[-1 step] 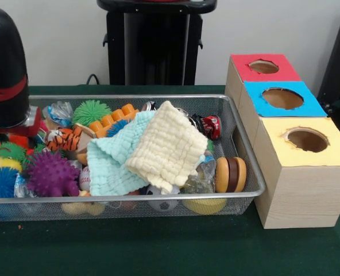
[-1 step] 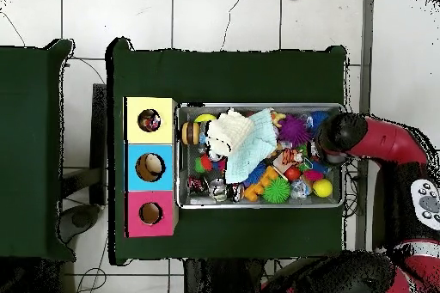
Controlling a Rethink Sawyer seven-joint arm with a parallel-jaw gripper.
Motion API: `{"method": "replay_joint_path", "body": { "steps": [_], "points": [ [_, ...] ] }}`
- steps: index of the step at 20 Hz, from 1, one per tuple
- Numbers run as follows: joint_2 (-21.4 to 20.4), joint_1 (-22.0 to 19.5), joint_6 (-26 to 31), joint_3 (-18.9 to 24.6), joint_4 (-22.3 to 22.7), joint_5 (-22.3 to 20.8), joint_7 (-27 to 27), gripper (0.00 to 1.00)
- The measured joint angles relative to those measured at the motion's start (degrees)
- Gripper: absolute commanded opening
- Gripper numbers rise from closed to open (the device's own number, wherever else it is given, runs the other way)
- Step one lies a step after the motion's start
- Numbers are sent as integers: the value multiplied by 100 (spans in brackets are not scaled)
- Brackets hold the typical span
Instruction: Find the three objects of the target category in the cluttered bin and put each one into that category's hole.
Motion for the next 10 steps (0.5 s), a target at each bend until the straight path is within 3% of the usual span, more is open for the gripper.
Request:
{"method": "replay_joint_path", "body": {
  "steps": [10],
  "points": [
    [-64,138,-5,5,94,-93,0,0]
  ]
}}
